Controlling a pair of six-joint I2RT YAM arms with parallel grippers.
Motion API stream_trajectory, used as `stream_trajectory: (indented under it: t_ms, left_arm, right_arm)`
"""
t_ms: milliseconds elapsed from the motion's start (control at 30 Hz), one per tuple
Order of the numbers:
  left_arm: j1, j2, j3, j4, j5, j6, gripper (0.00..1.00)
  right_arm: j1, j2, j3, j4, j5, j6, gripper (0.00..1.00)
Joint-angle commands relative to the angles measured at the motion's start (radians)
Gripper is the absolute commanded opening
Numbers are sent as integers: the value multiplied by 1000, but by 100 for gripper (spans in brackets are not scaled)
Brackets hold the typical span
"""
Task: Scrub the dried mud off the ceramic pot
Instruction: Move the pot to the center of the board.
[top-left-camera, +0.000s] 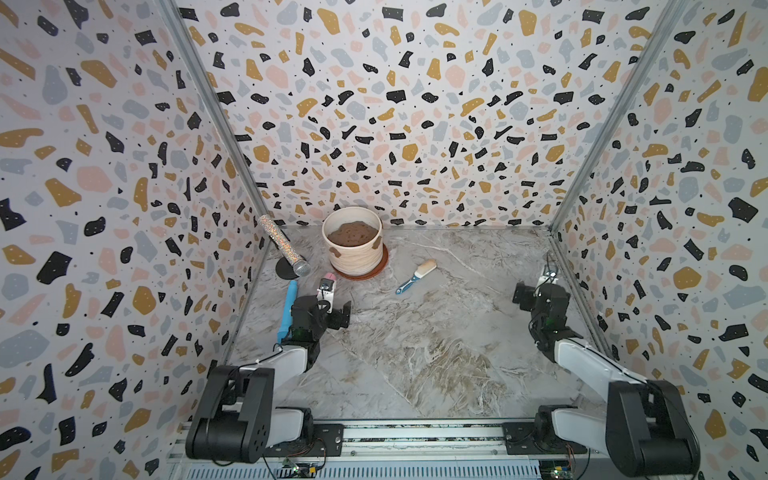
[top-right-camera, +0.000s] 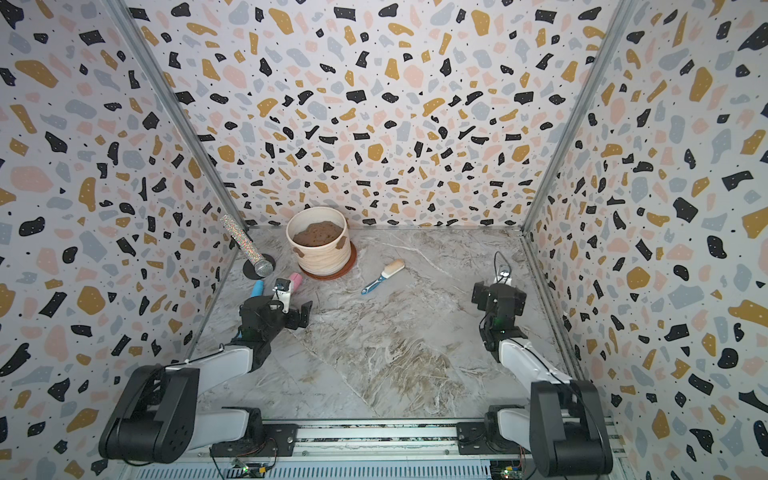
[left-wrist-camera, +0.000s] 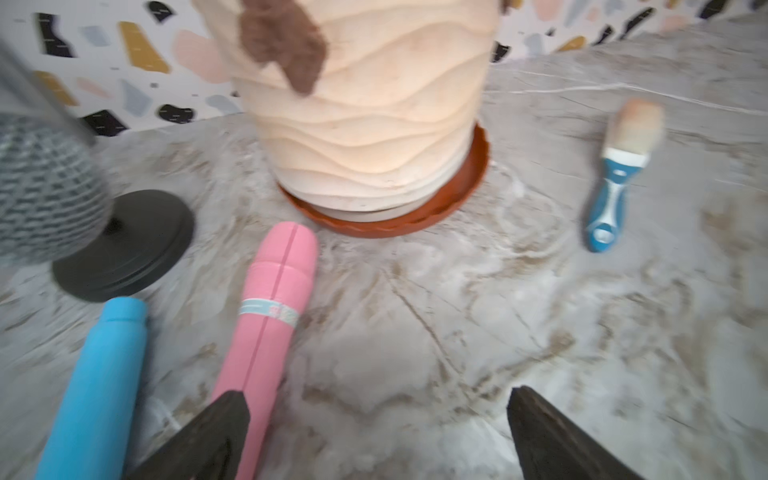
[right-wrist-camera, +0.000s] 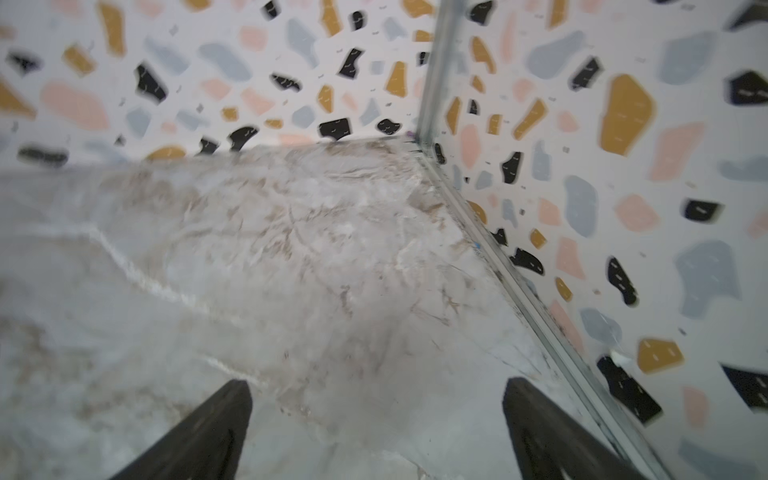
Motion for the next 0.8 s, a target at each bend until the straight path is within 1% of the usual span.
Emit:
stream_trajectory:
  t_ms: [0,33,67,133,200,233,267,300,333,400,467,500,567,667,767]
  left_arm:
    - [-4,-37,216,-474,231,134,100]
    - [-5,-40,278,-595,271,170,100]
    - [-5,-46,331,-728,302,228,100]
    - [-4,-65,432,-944,321,314,100]
    - [-4,-73,555,-1191,356,447,100]
    - [-4,-72,623,-1319,378,494,100]
    - [-3,-68,697,-1420,402,527,100]
    - [-3,-66,754,-1506,425,555,100]
    - [-3,-66,810,-1562,440,577,100]
    - [-3,-62,903,-1584,414,559,100]
    - [-3,-28,1002,-1559,344,507,100]
    - [-3,2,1051,-1551,315,491,100]
    - [-4,76,1150,-1567,274,506,100]
    - [-3,237,1328,-1614,238,511,100]
    - [-4,446,1535,-1688,197,523,100]
  right_arm:
    - [-3,-124,210,-719,237,548,100]
    - [-2,-144,227,-759,186,508,100]
    - [-2,-162,233,-752,108,459,100]
    - [-3,-176,246,-742,-50,386,100]
    - [0,-167,252,-709,-256,311,100]
    - [3,-153,245,-673,-402,269,100]
    - [17,-136,235,-625,-550,222,100]
    - [50,-116,228,-595,-645,183,100]
    - [108,-94,224,-583,-685,146,100]
    - [241,-57,212,-566,-729,38,100]
    - [366,-36,181,-518,-744,-55,100]
    - [417,-32,163,-480,-742,-84,100]
    - [491,-35,125,-399,-704,-106,100]
    - [570,-62,61,-221,-669,-130,100]
    - [667,-85,4,-42,-559,-162,100]
